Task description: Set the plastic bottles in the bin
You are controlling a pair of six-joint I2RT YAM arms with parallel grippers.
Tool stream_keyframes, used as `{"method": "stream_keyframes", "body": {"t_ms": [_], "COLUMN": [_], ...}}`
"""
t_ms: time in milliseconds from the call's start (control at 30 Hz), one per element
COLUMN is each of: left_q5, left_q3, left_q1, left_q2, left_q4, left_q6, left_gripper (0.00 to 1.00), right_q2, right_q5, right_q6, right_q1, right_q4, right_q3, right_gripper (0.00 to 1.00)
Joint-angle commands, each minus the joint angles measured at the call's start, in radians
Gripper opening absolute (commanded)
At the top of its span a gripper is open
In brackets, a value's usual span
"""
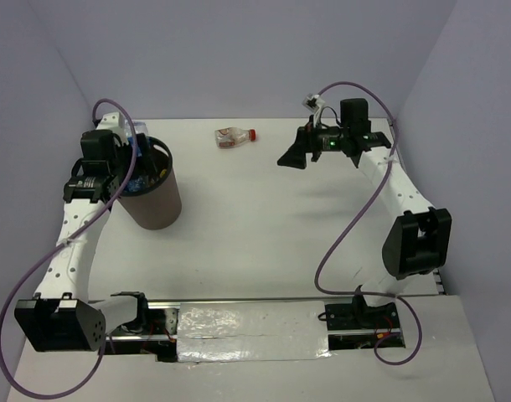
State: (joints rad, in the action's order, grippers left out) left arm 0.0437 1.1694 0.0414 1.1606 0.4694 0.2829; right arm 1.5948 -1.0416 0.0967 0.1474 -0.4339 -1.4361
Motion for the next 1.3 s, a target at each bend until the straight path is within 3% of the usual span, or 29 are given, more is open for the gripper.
{"method": "stream_keyframes", "body": {"t_ms": [0, 133, 267, 367, 500, 600, 667, 733, 800, 933, 1033, 1167, 1233, 1267], "left_q5": [-0.036, -0.117, -0.228, -0.291, -0.347, -0.422, -0.435, -0.378, -0.329, -0.257, -0.22, -0.228, -0.225, -0.222], "left_q3": [0.081, 0.139, 0.173, 0.185, 0.203, 0.168, 0.13, 0.087, 0.084, 0.145, 0.209, 0.288, 0.299, 0.299], "left_q1": [0.003, 0.003, 0.0, -0.001, -0.003, -0.032, -0.087, -0.231, -0.299, -0.396, -0.434, -0.459, -0.462, -0.463], "left_q2": [-0.035, -0.056, -0.091, -0.114, -0.137, -0.134, -0.115, -0.066, -0.015, 0.153, 0.235, 0.287, 0.283, 0.274], "left_q4": [-0.005, 0.035, 0.032, 0.021, -0.017, -0.116, -0.188, -0.277, -0.328, -0.366, -0.386, -0.379, -0.364, -0.348], "left_q6": [-0.008, 0.036, 0.113, 0.168, 0.246, 0.356, 0.449, 0.514, 0.551, 0.59, 0.599, 0.59, 0.573, 0.558], "left_gripper": [0.99, 0.99, 0.99, 0.99, 0.99, 0.99, 0.99, 0.99, 0.99, 0.99, 0.99, 0.99, 0.99, 0.99], "right_q2": [0.033, 0.114, 0.154, 0.198, 0.327, 0.385, 0.404, 0.416, 0.4, 0.366, 0.346, 0.312, 0.378, 0.455], "right_q5": [0.133, 0.279, 0.321, 0.363, 0.488, 0.538, 0.548, 0.526, 0.499, 0.517, 0.482, 0.373, 0.382, 0.38], "right_q6": [0.06, 0.115, 0.167, 0.274, 0.556, 0.606, 0.571, 0.49, 0.425, 0.489, 0.663, 1.195, 1.277, 1.29], "right_q1": [0.055, 0.113, 0.142, 0.164, 0.207, 0.216, 0.213, 0.199, 0.189, 0.192, 0.182, 0.169, 0.17, 0.164], "right_q4": [-0.034, -0.083, -0.074, -0.032, -0.049, -0.022, 0.012, 0.026, 0.055, 0.104, 0.107, 0.171, 0.155, 0.138], "right_q3": [-0.09, -0.18, -0.202, -0.221, -0.319, -0.379, -0.411, -0.435, -0.402, -0.345, -0.305, -0.153, -0.19, -0.286], "right_gripper": [1.0, 1.0, 1.0, 1.0, 1.0, 1.0, 1.0, 1.0, 1.0, 1.0, 1.0, 1.0, 1.0, 1.0]}}
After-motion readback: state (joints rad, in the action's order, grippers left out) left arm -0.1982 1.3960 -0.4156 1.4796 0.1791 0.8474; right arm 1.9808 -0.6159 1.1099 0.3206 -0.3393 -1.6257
